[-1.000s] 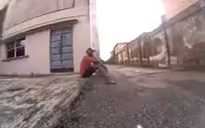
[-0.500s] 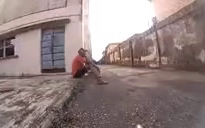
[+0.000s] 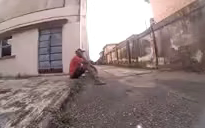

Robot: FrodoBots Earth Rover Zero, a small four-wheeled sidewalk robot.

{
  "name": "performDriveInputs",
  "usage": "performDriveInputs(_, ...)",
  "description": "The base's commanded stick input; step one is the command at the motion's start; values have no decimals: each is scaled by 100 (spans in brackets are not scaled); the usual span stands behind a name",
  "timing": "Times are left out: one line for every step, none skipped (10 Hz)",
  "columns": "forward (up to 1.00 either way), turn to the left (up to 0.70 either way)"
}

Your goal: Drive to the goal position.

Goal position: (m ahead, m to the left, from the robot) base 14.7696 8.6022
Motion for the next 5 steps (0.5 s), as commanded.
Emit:
performDriveInputs(0, -70)
performDriveInputs(0, -70)
performDriveInputs(0, -70)
performDriveInputs(0, -70)
performDriveInputs(0, -70)
